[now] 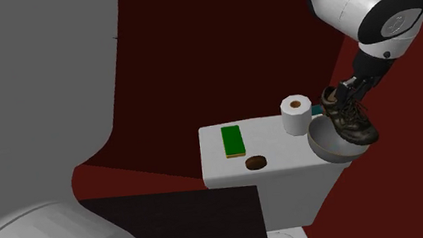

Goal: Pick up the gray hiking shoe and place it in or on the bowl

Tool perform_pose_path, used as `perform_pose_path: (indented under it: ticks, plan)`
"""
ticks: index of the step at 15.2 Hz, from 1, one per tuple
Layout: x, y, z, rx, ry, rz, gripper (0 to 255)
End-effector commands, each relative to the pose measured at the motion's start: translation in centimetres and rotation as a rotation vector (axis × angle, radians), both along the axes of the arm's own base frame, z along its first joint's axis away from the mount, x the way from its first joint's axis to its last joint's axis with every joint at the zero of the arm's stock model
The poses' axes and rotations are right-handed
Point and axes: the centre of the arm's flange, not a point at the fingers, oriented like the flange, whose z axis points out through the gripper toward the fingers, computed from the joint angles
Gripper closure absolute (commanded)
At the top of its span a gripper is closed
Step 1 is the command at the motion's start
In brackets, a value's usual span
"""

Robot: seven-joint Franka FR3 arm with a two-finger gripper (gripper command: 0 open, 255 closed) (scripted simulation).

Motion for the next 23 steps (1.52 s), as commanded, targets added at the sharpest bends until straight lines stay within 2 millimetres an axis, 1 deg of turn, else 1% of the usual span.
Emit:
perform_pose_path:
  ticks: [1, 6, 13, 14, 19, 22, 23]
  plan:
    - [-0.1, 0.0, -1.0, -0.001, -0.001, 0.000, 255]
    - [-0.1, 0.0, -3.7, -0.001, -0.001, 0.000, 255]
    - [-0.1, 0.0, -3.7, -0.001, -0.001, 0.000, 255]
    - [-0.1, 0.0, -3.7, -0.001, -0.001, 0.000, 0]
    - [-0.1, 0.0, -3.7, -0.001, -0.001, 0.000, 0]
    - [-0.6, 0.0, 0.3, -0.001, -0.001, 0.000, 0]
    - [-0.8, 0.0, 1.3, -0.001, -0.001, 0.000, 0]
